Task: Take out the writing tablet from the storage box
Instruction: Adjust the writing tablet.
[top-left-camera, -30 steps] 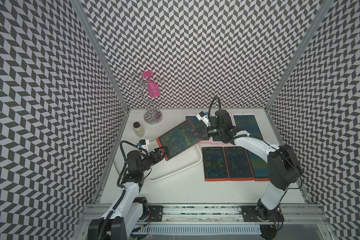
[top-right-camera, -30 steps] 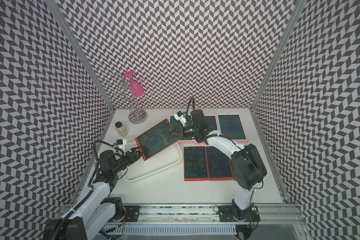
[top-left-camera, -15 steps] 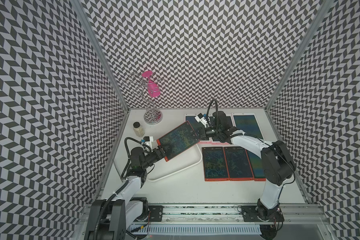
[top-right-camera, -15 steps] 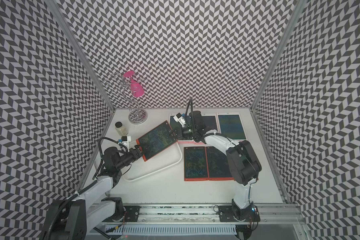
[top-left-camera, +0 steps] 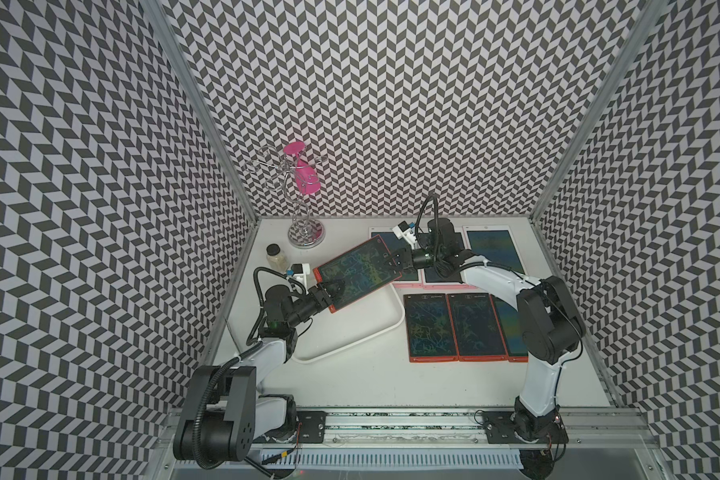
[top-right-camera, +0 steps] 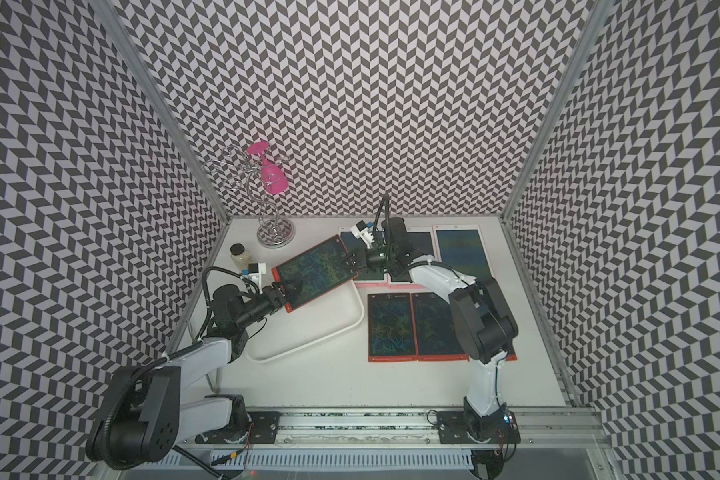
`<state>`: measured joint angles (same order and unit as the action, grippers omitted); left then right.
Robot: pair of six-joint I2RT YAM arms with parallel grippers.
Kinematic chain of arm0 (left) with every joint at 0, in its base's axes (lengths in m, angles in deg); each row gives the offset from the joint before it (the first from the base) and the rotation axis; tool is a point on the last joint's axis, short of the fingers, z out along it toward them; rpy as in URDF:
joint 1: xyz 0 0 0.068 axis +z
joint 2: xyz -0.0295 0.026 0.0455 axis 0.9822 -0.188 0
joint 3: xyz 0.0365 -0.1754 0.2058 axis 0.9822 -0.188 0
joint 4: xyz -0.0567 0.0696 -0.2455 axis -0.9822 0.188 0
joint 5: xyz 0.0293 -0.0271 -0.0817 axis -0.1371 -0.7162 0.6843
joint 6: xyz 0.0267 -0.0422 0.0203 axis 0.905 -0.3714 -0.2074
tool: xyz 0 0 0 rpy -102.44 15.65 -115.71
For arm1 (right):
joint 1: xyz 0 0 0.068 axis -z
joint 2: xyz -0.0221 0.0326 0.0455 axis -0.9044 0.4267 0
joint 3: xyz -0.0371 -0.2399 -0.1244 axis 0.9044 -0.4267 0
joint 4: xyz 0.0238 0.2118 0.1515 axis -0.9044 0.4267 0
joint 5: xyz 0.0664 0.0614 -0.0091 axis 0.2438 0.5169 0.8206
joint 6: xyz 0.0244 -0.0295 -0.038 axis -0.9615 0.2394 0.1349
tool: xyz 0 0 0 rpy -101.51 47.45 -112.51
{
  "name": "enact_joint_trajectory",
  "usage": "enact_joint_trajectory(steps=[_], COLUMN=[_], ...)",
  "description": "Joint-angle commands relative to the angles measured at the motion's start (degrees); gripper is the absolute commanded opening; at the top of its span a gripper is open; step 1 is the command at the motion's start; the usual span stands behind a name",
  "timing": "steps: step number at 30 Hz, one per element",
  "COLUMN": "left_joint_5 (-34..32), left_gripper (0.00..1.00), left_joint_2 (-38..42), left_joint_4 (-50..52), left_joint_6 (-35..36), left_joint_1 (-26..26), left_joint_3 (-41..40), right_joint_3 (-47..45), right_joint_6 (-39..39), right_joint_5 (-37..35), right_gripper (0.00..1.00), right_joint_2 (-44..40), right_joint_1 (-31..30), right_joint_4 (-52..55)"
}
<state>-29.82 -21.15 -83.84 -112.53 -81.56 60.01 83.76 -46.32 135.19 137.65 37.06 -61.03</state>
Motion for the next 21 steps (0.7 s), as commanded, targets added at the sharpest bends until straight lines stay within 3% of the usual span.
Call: enact_joint_trajectory(steps=[1,6,14,21], left_joint_5=[3.66,4.9,6.8,7.93], left_gripper=[0.42,0.23,0.0,0.0], left_joint_2=[-0.87,-3.43,-7.18,-7.19], left_joint_4=[-6.37,-8.17,-11.82,-13.5], left_joint_6=[-0.95,-1.79,-4.12,-6.31], left_joint_1=[-0.71,-0.99,-1.78,-1.9], left_joint_3=[2.58,3.45,5.07,5.91], right_joint_3=[1.53,1.93,2.7,0.9], right_joint_6=[-0.11,-0.49,0.17,-0.18], right_joint_5=[1.05,2.07,1.27,1.64], right_gripper=[0.2,0.32,0.42,0.54], right_joint_2=[1.66,2.34,3.92,4.46], right_joint_1=[-0.08,0.85,2.37,3.91], right_joint_4=[-2.61,-3.39,-2.01,-3.48])
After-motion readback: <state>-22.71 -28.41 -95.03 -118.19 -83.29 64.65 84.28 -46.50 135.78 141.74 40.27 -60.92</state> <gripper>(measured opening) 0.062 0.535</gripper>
